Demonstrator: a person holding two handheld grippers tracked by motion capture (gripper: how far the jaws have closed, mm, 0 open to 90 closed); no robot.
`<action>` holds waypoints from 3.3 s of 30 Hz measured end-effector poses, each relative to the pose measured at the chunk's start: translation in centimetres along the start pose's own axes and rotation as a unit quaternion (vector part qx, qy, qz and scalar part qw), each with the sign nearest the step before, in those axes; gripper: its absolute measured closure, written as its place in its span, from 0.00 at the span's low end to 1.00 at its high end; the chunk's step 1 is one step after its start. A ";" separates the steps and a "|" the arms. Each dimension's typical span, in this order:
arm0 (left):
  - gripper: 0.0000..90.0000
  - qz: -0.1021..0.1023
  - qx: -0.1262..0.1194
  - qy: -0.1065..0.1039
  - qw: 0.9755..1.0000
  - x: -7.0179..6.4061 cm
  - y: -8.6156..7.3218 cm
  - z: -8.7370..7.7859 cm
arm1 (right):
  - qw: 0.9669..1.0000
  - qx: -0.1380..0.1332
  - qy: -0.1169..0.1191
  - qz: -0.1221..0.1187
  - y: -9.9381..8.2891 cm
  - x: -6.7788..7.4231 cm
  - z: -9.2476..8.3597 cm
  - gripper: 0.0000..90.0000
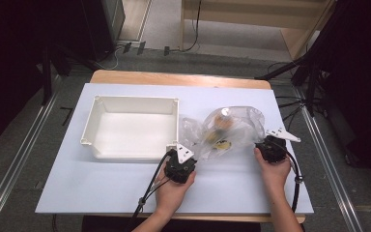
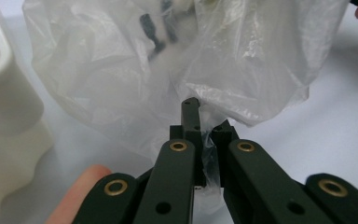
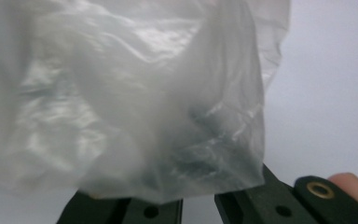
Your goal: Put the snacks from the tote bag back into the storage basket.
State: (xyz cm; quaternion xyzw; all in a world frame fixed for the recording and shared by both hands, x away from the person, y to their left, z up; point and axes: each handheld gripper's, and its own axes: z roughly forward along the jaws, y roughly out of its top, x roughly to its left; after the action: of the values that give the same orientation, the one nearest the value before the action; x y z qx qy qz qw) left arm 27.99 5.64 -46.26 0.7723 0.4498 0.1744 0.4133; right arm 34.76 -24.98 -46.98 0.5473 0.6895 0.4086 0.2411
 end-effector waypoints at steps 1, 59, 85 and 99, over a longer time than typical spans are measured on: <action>1.00 0.003 0.000 0.005 1.000 0.0 0.1 0.0 | 1.000 -0.001 -0.002 0.003 0.0 -0.1 -0.1 1.00; 0.18 0.029 -0.146 -0.055 0.987 -0.5 6.6 -8.8 | 0.993 -0.072 0.066 -0.066 5.9 5.3 -0.9 1.00; 1.00 -0.014 -0.095 -0.004 0.995 2.3 7.6 -2.6 | 0.983 -0.144 0.106 -0.039 4.8 3.5 -8.1 0.61; 1.00 -0.022 -0.092 0.008 0.995 3.0 7.6 -2.4 | 0.987 -0.147 0.054 -0.033 4.3 0.4 -10.0 0.62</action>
State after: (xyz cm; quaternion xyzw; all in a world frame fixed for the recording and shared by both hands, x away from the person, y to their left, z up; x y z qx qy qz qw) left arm 32.25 7.44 -39.05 0.7194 0.4519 0.2126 0.4828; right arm 29.18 -27.29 -37.89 0.4596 0.6519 0.5263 0.2944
